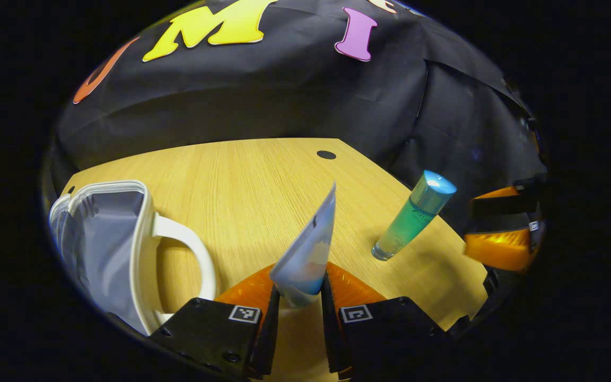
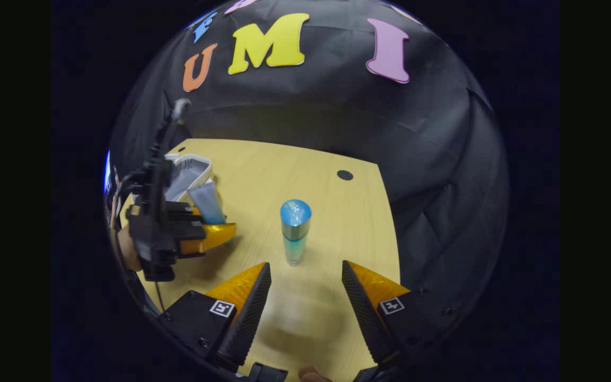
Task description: First open the suitcase, pack the skin care products into it, and then close the suitcase.
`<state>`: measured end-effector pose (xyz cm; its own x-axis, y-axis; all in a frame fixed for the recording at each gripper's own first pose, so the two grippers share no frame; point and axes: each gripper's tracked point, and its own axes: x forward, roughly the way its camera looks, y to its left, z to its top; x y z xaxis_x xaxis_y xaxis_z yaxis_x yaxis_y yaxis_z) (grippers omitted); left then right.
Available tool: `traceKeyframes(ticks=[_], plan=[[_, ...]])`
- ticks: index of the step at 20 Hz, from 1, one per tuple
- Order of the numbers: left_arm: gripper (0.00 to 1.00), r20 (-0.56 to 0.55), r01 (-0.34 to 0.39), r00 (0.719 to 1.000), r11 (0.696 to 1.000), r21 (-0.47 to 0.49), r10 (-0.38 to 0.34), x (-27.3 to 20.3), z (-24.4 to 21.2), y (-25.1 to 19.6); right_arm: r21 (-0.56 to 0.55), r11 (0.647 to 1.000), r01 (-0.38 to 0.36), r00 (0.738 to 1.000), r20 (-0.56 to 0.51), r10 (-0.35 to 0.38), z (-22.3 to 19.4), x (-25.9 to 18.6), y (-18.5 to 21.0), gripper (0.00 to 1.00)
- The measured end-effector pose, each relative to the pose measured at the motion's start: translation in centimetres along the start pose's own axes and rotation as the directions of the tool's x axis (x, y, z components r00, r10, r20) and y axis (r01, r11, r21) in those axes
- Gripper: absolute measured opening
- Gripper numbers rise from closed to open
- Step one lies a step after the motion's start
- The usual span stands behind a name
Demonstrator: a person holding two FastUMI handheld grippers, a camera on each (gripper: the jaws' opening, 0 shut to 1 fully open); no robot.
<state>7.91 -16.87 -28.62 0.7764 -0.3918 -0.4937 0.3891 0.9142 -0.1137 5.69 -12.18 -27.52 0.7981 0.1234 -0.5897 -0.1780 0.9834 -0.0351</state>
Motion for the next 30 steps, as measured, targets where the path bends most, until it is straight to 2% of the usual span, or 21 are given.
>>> traceKeyframes(ticks=[4, 7, 10, 12, 15, 16, 17, 22, 23, 25, 28, 30], plan=[[0.41, 0.032, -0.032, 0.999, 0.999, 0.002, 0.032, -5.4, 2.1, 0.1, -0.003, 0.999, -0.035, 0.999, 0.003, 0.035, 1.6, 4.2, 2.0, 0.8], [0.41, 0.021, -0.067, 0.998, 0.998, -0.001, 0.067, -9.5, 1.9, 1.6, -0.014, 0.999, -0.038, 0.999, 0.004, 0.038, 1.6, 7.0, 2.7, 0.8], [0.41, 0.004, -0.108, 0.994, 0.994, -0.024, 0.108, -12.6, 0.8, 3.7, 0.031, 0.999, -0.024, 0.999, -0.026, 0.025, 0.4, 8.9, 2.5, 0.8], [0.41, -0.006, -0.161, 0.987, 0.986, -0.048, 0.161, -14.1, 0.2, 6.0, 0.078, 0.997, -0.025, 0.998, -0.052, 0.029, -0.3, 9.3, 2.5, 0.7], [0.41, -0.017, -0.19, 0.982, 0.978, -0.089, 0.189, -15.6, -0.3, 8.4, 0.106, 0.994, -0.015, 0.999, -0.05, 0.02, -0.7, 9.6, 2.1, 0.58], [0.41, -0.021, -0.197, 0.98, 0.977, -0.081, 0.195, -15.9, -0.3, 9.4, 0.098, 0.995, -0.003, 0.998, -0.055, 0.008, -0.5, 9.5, 1.8, 0.55], [0.41, -0.026, -0.203, 0.979, 0.977, -0.069, 0.202, -16.3, -0.4, 10.3, 0.104, 0.995, -0.002, 0.999, -0.052, 0.007, -0.3, 8.8, 1.8, 0.38], [0.41, -0.036, -0.26, 0.965, 0.963, -0.066, 0.258, -16.8, -0.2, 15.3, 0.103, 0.994, 0.042, 0.997, -0.07, -0.035, -1.0, 8.3, 2.3, 0.35], [0.41, -0.047, -0.278, 0.96, 0.958, -0.069, 0.276, -16.6, -0.2, 16.4, 0.109, 0.993, 0.037, 0.997, -0.073, -0.029, -0.9, 7.4, 2.8, 0.3], [0.41, -0.081, -0.306, 0.951, 0.949, -0.078, 0.3, -15.6, -0.8, 18.7, 0.126, 0.992, 0.022, 0.998, -0.066, -0.014, -0.5, 5.4, 4.3, 0.33], [0.41, -0.23, -0.375, 0.91, 0.922, -0.094, 0.346, -13.8, -3.8, 22.3, 0.136, 0.991, -0.008, 0.999, -0.048, 0.014, 0.6, 2.7, 7.1, 0.33], [0.41, -0.334, -0.403, 0.877, 0.907, -0.119, 0.346, -13.3, -6.0, 23.1, 0.15, 0.988, -0.033, 0.999, -0.031, 0.038, 1.7, 0.9, 8.9, 0.33]])
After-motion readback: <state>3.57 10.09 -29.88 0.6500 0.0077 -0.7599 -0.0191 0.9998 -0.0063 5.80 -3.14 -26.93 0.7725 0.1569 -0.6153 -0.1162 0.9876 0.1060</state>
